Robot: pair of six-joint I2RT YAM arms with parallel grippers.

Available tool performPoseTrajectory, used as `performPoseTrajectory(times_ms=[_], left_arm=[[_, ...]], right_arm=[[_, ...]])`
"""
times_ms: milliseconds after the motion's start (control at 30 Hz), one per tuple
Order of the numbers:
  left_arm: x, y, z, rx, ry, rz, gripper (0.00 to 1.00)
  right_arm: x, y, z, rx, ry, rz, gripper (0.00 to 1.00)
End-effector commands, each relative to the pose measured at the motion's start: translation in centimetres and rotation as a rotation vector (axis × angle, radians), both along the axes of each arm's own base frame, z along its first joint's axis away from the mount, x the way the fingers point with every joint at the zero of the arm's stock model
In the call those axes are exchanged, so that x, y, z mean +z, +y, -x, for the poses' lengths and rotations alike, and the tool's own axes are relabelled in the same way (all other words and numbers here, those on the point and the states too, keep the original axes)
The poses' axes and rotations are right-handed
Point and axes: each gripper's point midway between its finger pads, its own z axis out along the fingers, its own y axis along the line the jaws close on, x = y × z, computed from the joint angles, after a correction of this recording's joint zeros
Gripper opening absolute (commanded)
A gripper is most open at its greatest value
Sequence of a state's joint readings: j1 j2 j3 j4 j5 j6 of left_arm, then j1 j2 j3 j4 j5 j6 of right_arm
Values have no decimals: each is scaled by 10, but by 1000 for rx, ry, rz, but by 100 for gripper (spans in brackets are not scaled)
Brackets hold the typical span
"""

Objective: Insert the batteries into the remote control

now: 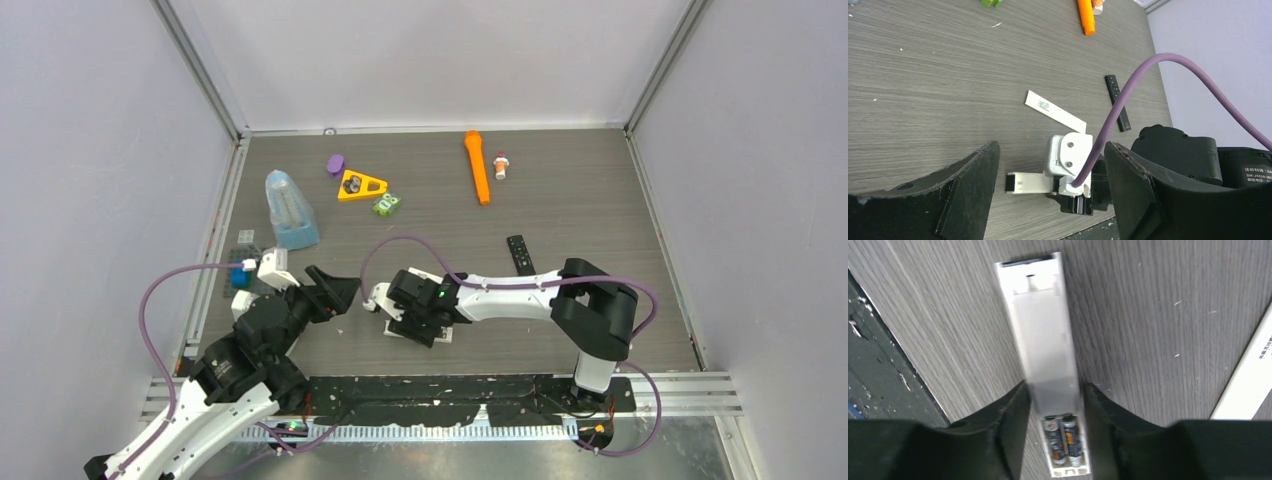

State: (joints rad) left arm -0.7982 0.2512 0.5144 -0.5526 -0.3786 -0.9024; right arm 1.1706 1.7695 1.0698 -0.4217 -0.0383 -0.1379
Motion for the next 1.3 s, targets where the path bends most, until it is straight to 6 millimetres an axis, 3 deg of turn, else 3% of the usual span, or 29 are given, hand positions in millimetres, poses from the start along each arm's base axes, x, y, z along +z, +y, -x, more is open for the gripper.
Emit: performPoseTrajectory(times_ms=[0,100,367,433,533,600,767,867,900,933,1100,1267], left_arm=[[16,7,-4,36,-36,-5,77],[11,9,-5,51,-26,-4,77],[4,9,-7,68,-16,4,77],[4,9,-8,70,-15,1,76],[5,8,-9,69,-15,-2,77],[4,7,-9,67,-13,-3,77],[3,3,-10,48,-16,-9,77],[6,-1,-12,31,-31,-19,78],[6,-5,-13,18,-33,-28,78],[6,-9,-15,0,-35,-40,79],[-7,-41,-26,-98,52,-132,82],[-24,-73,-50,-191,159,-239,83]], right_arm=[[4,13,-7,23,-32,-7,43],[4,17,-11,26,-47,-13,35],[-1,21,-37,-15,-91,9,35],[0,23,-42,-29,-90,9,39],[8,27,-44,-48,-93,-19,57],[19,28,-46,-75,-95,-61,68],[62,20,-52,-194,-43,-231,81],[90,3,-63,-378,10,-369,84],[86,-6,-62,-462,50,-388,85],[98,-17,-72,-529,51,-433,85],[77,-74,-84,-1023,215,-500,85],[56,-102,-93,-1257,205,-504,83]])
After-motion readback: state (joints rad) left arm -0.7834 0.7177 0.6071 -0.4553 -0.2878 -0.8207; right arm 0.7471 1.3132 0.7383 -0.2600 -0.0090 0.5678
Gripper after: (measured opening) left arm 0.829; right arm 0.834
